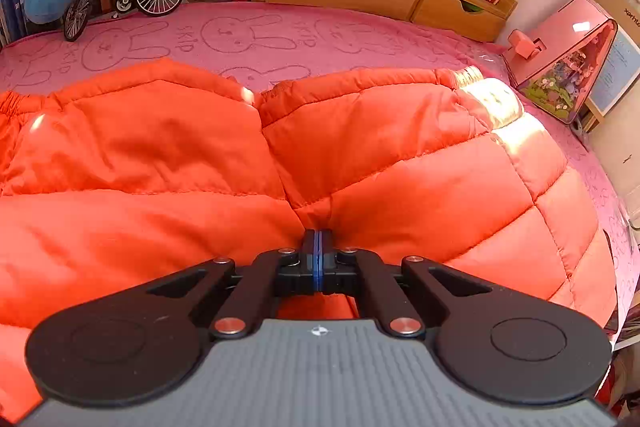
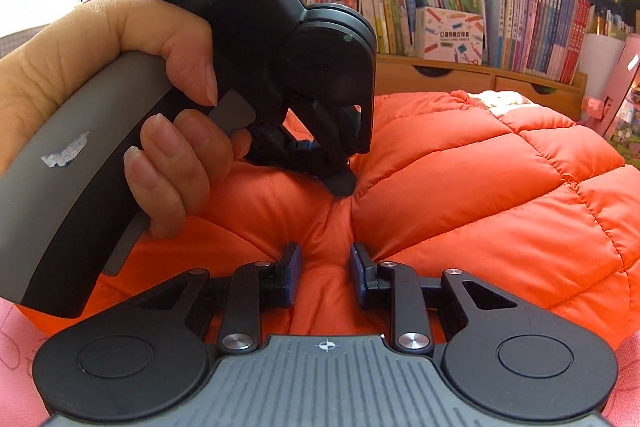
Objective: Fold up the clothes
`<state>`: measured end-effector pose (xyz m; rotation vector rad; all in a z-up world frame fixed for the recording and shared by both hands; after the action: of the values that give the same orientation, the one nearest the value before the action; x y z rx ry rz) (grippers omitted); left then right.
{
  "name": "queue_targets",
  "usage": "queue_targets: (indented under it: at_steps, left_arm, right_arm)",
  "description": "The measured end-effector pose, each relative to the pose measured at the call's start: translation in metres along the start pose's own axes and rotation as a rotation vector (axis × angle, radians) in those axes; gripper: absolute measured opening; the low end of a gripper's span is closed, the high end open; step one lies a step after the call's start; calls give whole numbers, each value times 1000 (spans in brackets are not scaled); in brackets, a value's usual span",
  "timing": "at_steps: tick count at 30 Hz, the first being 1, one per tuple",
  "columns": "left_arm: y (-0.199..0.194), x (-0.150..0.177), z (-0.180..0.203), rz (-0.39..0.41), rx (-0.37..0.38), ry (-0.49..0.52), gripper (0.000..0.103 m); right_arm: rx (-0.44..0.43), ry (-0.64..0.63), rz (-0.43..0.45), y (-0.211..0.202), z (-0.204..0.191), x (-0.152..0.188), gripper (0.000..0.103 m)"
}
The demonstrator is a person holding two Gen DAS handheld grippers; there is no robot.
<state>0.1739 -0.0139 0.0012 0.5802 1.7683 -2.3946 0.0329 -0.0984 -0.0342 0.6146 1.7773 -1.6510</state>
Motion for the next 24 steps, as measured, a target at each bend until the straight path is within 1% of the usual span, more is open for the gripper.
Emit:
queue_targets:
  at_steps: [1,3,5,7,9,10,12,13,18,20,24]
  left_arm:
    - [0,1,0,2,-4,-3,3]
    - [-7,6,2,-8,-16,-11,2]
    - [-16,13,8,-27,-18,29,7]
    - [-24,22,16,-38,-13,72,23]
    - [-28,28,23,-40,-25,106,32]
    - [-26,30,27,-36,-46,117,33]
    - [-21,33,35,-27,-94,137,33]
    - [-18,32,35,-25,-104,129,33]
    - [-12,27,33,-32,-121,55,31]
    - [-11,24,34,-58,-142,53,31]
    - [-6,13,31,-119,-138,3,30]
  right_arm:
    - [-2,3,1,0,1,0,28]
    - [-34,30,-4,1,7,1,28]
    - [-69,58,-8,2,14,0,28]
    - [-81,65,-7,2,16,-1,28]
    - [-85,67,-5,2,16,-1,28]
    - [-87,68,-4,2,17,-1,28]
    - [-96,75,-2,0,17,1,28]
    - [-100,79,-1,0,18,1,28]
    - [-102,81,-2,0,18,0,28]
    - [-103,82,-2,0,18,0,28]
    - [-100,80,-5,1,17,0,28]
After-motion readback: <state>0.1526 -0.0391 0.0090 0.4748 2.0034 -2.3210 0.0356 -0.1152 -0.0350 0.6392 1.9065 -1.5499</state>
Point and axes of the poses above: each gripper's, at about its wrist camera, not at the fingertips, and y roughly the way its jaws point, z to its right, x to its underside, the point moved 1 cm from there along y, roughly the way its jaws point, and after that the axes turned 12 degrees about -z, right-handed, at the moved point
